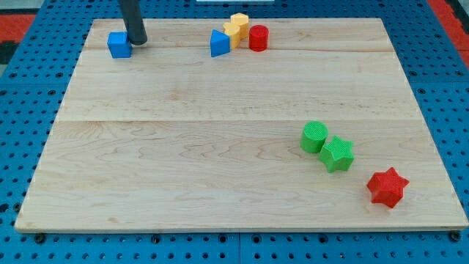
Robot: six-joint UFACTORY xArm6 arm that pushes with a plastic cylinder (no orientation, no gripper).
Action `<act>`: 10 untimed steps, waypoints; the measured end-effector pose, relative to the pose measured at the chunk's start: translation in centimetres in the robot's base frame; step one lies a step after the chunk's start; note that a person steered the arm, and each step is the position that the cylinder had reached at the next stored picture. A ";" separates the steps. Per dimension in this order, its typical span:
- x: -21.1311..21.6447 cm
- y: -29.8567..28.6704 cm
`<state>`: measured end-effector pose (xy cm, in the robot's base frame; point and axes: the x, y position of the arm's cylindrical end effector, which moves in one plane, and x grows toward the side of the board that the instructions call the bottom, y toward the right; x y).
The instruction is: Move green blocks into blue cube
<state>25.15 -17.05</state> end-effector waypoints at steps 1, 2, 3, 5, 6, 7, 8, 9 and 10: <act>4.6 5.5; 5.7 -0.8; 3.2 -3.1; 5.1 11.9; 12.8 25.3; 20.2 38.5; 25.1 45.2; 30.1 41.9; 29.4 37.4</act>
<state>54.59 20.33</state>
